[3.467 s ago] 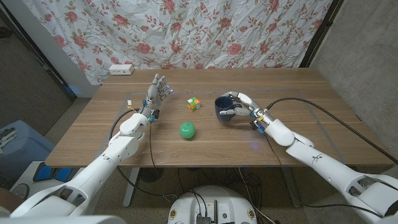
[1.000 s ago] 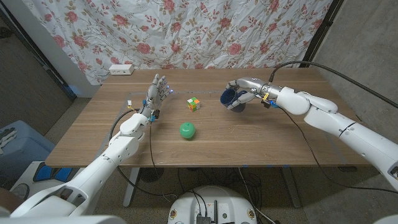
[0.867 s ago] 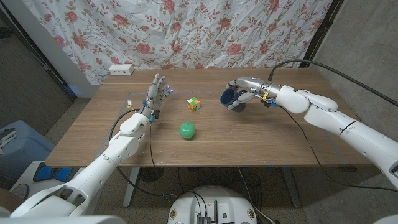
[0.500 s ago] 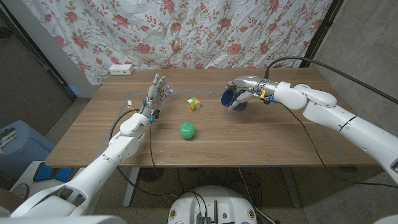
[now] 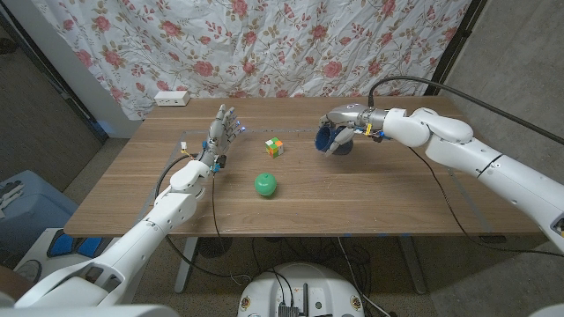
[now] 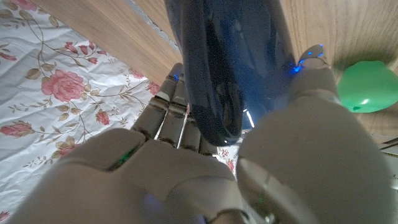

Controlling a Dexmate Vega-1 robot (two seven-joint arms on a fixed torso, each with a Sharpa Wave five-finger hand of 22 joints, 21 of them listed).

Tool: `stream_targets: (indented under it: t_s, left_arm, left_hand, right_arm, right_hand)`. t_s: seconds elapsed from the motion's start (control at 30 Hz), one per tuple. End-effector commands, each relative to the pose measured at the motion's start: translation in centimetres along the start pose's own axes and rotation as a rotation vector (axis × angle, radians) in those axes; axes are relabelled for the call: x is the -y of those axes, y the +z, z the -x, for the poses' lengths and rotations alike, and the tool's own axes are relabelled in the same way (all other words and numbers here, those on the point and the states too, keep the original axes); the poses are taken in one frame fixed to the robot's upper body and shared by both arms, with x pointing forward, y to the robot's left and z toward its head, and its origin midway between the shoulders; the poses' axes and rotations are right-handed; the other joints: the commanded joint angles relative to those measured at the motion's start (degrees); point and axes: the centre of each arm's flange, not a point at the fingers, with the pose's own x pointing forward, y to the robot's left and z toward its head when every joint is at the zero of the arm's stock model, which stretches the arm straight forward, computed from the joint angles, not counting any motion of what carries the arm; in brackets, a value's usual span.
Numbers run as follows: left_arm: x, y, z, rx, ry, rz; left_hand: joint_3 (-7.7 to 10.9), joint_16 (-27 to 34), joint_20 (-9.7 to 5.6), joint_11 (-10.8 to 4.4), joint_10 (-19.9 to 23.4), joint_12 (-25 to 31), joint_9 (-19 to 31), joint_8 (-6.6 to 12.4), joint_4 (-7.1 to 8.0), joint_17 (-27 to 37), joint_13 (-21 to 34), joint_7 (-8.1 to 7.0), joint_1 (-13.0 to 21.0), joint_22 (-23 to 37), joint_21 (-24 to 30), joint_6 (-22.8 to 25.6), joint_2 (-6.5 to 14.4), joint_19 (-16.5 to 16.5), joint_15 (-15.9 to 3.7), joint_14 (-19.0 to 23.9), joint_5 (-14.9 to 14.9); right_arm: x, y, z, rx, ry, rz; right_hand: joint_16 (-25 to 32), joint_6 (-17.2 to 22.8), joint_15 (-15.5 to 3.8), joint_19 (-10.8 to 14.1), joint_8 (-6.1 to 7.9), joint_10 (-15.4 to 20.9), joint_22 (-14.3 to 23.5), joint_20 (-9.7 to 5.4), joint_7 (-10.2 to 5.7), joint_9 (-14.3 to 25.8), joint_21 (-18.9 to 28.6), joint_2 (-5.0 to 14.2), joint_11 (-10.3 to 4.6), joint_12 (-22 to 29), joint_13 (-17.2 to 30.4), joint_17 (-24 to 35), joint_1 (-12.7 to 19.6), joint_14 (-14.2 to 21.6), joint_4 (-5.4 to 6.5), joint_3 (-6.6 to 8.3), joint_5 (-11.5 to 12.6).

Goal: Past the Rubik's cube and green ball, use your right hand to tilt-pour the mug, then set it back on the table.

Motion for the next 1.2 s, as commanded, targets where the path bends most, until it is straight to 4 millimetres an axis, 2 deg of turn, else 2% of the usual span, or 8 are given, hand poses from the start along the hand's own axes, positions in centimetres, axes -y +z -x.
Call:
stream_targets:
  t_s: [0.03, 0.23, 0.27, 0.57, 1.2]
  left_arm:
    - [0.0, 0.0, 0.0, 0.000, 0.000, 0.000]
    - [0.0, 0.0, 0.0, 0.000, 0.000, 0.000]
    - [0.0, 0.0, 0.0, 0.000, 0.000, 0.000]
    - [0.0, 0.0, 0.0, 0.000, 0.000, 0.000]
    - [0.0, 0.0, 0.0, 0.000, 0.000, 0.000]
  left_hand:
    - [0.34, 0.3, -0.05, -0.36, -0.2, 0.2, 0.2, 0.38, 0.06, 0.3, 0.3, -0.37, -0.2, 0.2, 0.4, -0.1, 6.8, 0.5, -0.23, 0.4, 0.3]
    - [0.34, 0.3, -0.03, -0.32, -0.2, 0.2, 0.2, 0.38, 0.06, 0.3, 0.3, -0.43, -0.2, 0.2, 0.4, -0.1, 6.8, 0.5, -0.21, 0.5, 0.3]
    - [0.34, 0.3, -0.02, -0.28, -0.2, 0.2, 0.2, 0.37, 0.06, 0.3, 0.3, -0.43, -0.2, 0.2, 0.4, -0.1, 6.8, 0.5, -0.21, 0.5, 0.3]
    - [0.34, 0.3, -0.01, -0.44, -0.2, 0.2, 0.2, 0.36, 0.07, 0.3, 0.3, -0.38, -0.2, 0.2, 0.4, -0.1, 6.8, 0.5, -0.22, 0.4, 0.3]
    - [0.34, 0.3, -0.04, -0.28, -0.1, 0.2, 0.2, 0.36, 0.07, 0.3, 0.3, -0.33, -0.2, 0.2, 0.4, -0.1, 6.8, 0.5, -0.20, 0.5, 0.3]
  right_arm:
    - [0.8, 0.3, -0.9, -0.040, 0.098, 0.095]
    - [0.9, 0.4, -1.3, -0.070, 0.155, 0.141]
    - [0.6, 0.3, -1.4, -0.109, 0.206, 0.238]
    - [0.5, 0.2, -2.1, -0.113, 0.206, 0.253]
    - [-0.2, 0.0, -3.5, -0.168, 0.356, 0.348]
  right_hand:
    - [-0.2, 14.6, -12.66, 1.0, 3.21, 14.0, 0.3, -6.53, -14.21, 0.2, 0.1, 12.29, -13.45, -0.2, 0.2, 0.3, 13.1, 5.1, 1.86, 2.02, 0.2]
    - [-0.5, 14.4, -12.64, 1.1, 3.18, 14.2, 0.3, -6.54, -14.22, 0.1, 0.1, 12.18, -13.48, -0.4, 0.2, 0.3, 13.2, 5.1, 1.86, 1.88, 0.1]
    - [-0.5, 14.3, -12.64, 1.1, 3.17, 14.2, 0.3, -6.58, -14.34, 0.1, 0.1, 12.17, -13.47, -0.4, 0.2, 0.3, 13.2, 5.1, 1.87, 1.86, 0.1]
    - [-0.8, 14.8, -12.67, 1.5, 3.71, 14.9, 0.2, -6.92, -14.50, 0.3, 0.2, 12.31, -13.56, -0.6, 0.4, 0.4, 13.3, 5.6, 1.95, 1.68, 0.1]
    - [-2.0, 14.5, -12.65, 1.6, 3.92, 15.4, 0.3, -6.90, -14.78, 0.2, 0.1, 12.36, -13.54, -1.4, 0.6, 0.5, 13.8, 5.9, 1.92, 1.45, 0.1]
